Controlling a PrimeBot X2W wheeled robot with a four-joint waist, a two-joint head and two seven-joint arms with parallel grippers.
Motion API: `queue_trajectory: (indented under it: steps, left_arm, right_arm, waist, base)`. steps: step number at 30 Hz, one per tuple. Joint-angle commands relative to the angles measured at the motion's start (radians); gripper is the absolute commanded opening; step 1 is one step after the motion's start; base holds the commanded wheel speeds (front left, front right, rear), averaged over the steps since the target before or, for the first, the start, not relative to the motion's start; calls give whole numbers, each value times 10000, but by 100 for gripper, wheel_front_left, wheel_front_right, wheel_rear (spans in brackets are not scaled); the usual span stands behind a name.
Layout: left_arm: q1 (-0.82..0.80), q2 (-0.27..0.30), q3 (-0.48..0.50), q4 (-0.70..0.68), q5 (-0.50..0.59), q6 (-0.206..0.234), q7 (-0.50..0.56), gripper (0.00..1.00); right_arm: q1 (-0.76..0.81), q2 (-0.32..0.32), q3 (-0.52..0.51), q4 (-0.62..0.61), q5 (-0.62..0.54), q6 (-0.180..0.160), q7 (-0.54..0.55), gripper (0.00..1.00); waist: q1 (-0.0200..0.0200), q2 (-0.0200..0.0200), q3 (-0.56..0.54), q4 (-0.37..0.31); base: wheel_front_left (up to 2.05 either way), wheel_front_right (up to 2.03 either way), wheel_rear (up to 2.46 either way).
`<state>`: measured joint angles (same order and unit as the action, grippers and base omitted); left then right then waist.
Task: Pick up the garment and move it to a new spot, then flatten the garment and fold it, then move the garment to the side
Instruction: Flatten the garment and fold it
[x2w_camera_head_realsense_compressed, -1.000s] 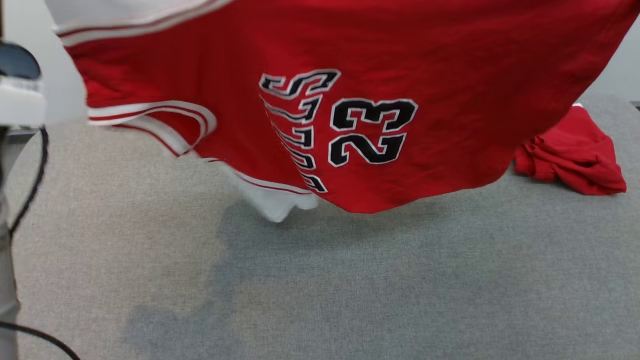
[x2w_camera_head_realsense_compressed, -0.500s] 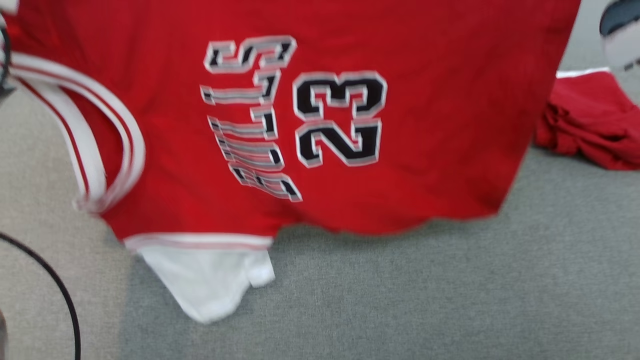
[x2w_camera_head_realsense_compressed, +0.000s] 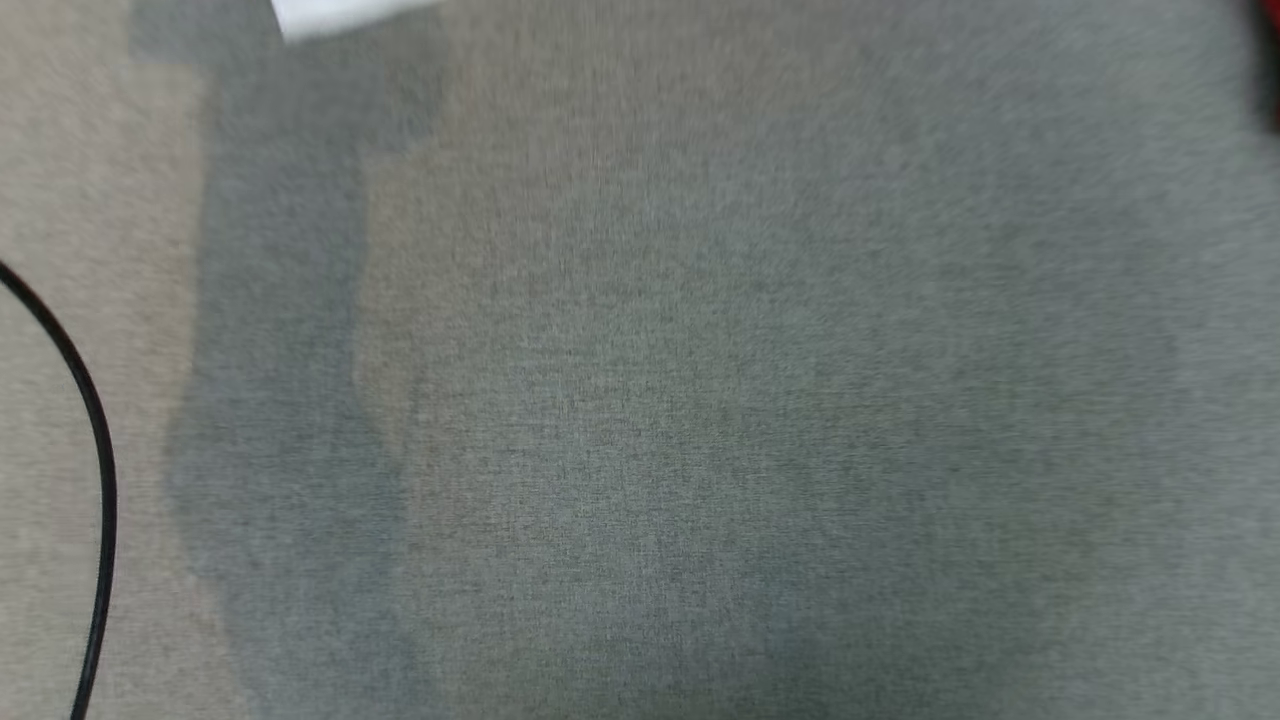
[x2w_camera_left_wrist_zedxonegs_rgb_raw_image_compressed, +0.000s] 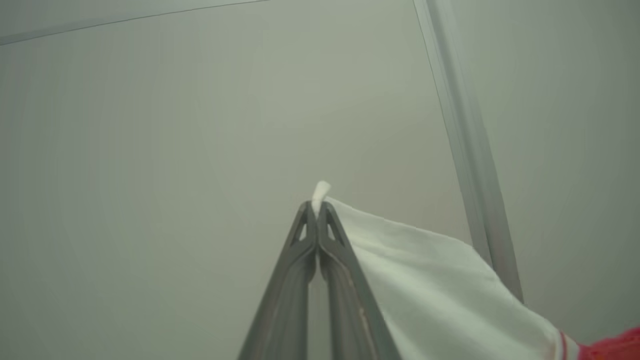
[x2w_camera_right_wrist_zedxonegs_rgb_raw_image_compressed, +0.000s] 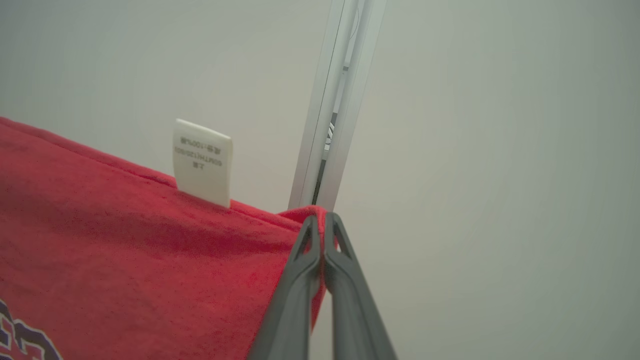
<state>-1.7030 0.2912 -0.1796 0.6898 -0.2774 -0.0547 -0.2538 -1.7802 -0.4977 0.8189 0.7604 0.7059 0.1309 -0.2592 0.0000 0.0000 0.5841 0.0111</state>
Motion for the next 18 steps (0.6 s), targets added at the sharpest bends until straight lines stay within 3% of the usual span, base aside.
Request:
queue_trajectory:
  steps: [1,5,8,14,18]
  left_arm:
    - [-493,-96,-7,21,185,112,-90,0]
    - [-902,-351,423,-1383,716,296,-103,0]
    - [-114,-595,725,-2365,946,19,-105,0]
    - [2247,-958,1153,-3968,955,-601,-111,0]
    - [3774,-999,1211,-4821,787,-730,-112,0]
  right_arm:
    - [-432,25,-401,-159,-443,-2,-83,0]
    - [-471,113,-1620,-743,-2005,-2,-74,0]
    - [258,301,-2289,-901,-2707,-2,-76,0]
    - [2155,287,-2663,-1296,-3079,-2,-79,0]
    - [3264,169,-2793,-1608,-2971,-2,-80,0]
  waist:
    - [0,0,1361,170]
    - [0,0,2252,266]
    - [0,0,2544,337]
    - [0,0,2359,513]
    - [0,0,1845,552]
  base:
    - [0,0,0]
    - [0,0,0]
    - [0,0,0]
    - [0,0,0]
    - [0,0,0]
